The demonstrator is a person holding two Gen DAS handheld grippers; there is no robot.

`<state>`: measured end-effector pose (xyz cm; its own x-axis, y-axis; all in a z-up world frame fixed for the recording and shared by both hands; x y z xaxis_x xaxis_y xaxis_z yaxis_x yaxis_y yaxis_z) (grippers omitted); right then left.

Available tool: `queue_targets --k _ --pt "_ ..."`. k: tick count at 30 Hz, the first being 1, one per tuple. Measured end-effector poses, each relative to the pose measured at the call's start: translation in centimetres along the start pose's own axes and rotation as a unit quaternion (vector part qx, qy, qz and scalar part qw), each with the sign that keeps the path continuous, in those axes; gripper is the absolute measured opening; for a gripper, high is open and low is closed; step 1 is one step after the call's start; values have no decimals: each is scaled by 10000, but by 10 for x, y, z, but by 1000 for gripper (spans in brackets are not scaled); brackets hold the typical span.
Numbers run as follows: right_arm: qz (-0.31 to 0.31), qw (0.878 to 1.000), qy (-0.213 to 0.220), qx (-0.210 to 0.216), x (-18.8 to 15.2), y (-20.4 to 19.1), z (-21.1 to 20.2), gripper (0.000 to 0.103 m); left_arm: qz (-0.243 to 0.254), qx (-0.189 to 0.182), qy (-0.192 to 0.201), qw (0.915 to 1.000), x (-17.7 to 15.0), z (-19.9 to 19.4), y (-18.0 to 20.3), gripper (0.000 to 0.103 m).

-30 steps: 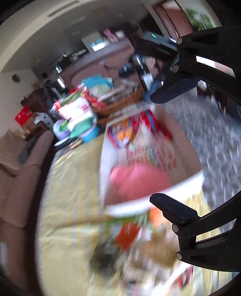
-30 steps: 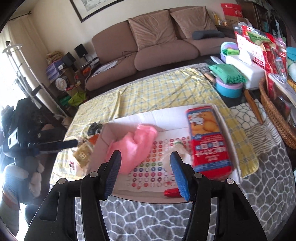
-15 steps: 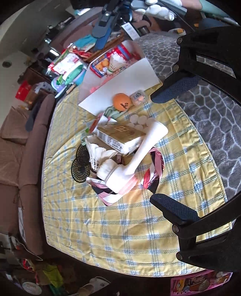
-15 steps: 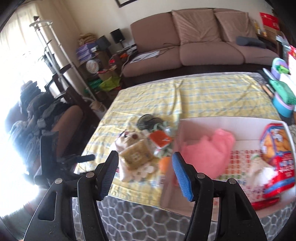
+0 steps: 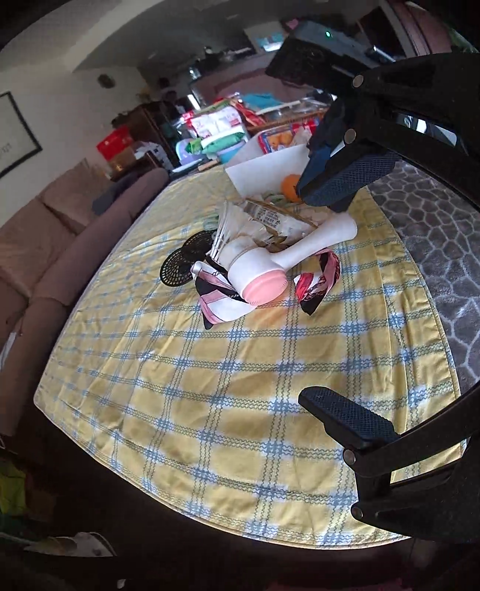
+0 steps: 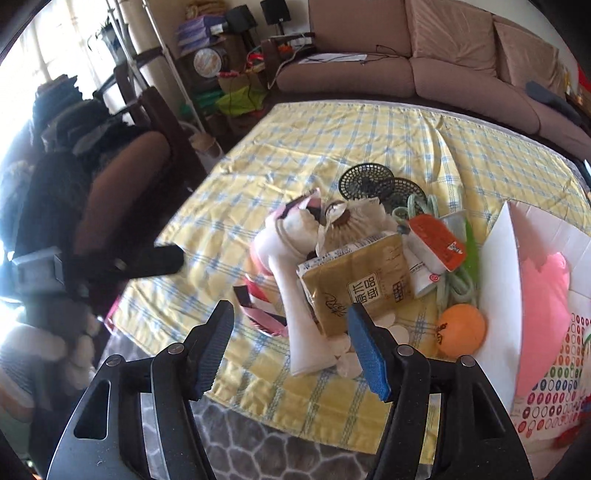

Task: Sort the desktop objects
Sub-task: 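Grasp the pink facial brush handle with the right gripper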

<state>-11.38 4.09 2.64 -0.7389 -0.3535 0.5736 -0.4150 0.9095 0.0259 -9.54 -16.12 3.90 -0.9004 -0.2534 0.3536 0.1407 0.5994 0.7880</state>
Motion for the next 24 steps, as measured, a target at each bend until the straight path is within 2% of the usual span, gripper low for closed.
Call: queue_targets --k 3,5,8,9,12,15,16,17,18,19,21,22,24 --pt "-254 9994 -168 -167 -7 -8 15 65 -267 -221 -9 9994 1 10 -8 98" --pt "-494 9980 -301 -266 -12 -16 25 57 -488 -350 -79 9982 -1 22 -12 98" --pt "-722 9960 -380 -374 -19 -24 34 40 -774 -647 -208 9947 -7 40 -12 98" --pt "-682 9965 -391 -266 -20 -24 34 25 -820 -738 -232 9936 -8 44 -10 98" --pt "0 9976 -504 465 -19 -16 34 25 -806 -835 -302 9928 -12 53 -5 98" --pt "893 9858 -538 1317 -22 -6 28 25 -858 -918 -314 9916 -13 57 -7 98" --pt "1073 9817 -550 1472 -24 -4 25 25 -894 -952 -294 9910 -12 56 -8 98" --pt "1324 9738 -528 1769 -26 -4 20 25 -932 -973 -264 9905 -11 55 -9 96" --pt "1630 9695 -469 1770 -28 -4 17 25 -967 -976 -250 9902 -11 55 -10 92" --pt "1704 9659 -442 1901 -30 -7 13 25 -996 -951 -248 9902 -11 55 -12 92" --pt "1752 9617 -407 2068 -36 -15 6 24 -1051 -1004 -260 9890 -11 56 -14 81" --pt "1729 9614 -405 2102 -38 -19 4 24 -1092 -1028 -287 9883 -12 57 -15 77" --pt "1508 9684 -427 1941 -43 -29 5 23 -1143 -994 -302 9880 -14 57 -20 58"
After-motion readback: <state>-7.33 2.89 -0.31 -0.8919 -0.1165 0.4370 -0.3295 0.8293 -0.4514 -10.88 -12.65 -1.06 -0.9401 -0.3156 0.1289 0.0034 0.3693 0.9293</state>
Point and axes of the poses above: each gripper's, at about its wrist camera, not at the fingertips, and z roughly the way its jaws point, y to its right, x to its top, the point moved 5 cm from there along z, roughly the way its jaws point, and after that the axes turned 14 degrees about -x, right-handed, at the moved point
